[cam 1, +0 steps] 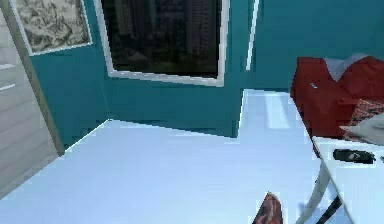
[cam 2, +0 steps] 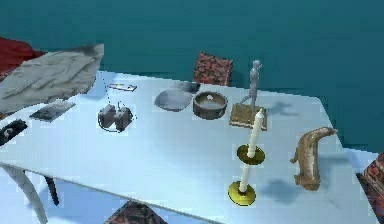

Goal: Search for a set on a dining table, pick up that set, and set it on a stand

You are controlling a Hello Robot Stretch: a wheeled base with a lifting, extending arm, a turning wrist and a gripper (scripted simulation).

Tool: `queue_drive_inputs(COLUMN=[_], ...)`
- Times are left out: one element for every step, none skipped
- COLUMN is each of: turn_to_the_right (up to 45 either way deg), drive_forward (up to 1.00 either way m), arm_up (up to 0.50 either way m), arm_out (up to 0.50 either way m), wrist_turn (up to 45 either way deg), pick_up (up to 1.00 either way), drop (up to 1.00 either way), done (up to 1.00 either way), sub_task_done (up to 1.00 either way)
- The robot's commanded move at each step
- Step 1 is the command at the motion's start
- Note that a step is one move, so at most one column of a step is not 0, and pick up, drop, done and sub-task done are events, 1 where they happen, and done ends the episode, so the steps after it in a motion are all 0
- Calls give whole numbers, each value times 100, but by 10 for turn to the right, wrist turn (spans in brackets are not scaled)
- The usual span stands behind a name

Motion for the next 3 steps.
queue_drive_inputs(turn_to_the_right=[-180,450,450], drive_forward=[0,0,0], arm_up=[0,0,0], arm_out=[0,0,0], wrist_turn=[0,0,0], pick_up=[0,0,0], drop=[0,0,0], done=[0,0,0], sub_task_done=[0,0,0])
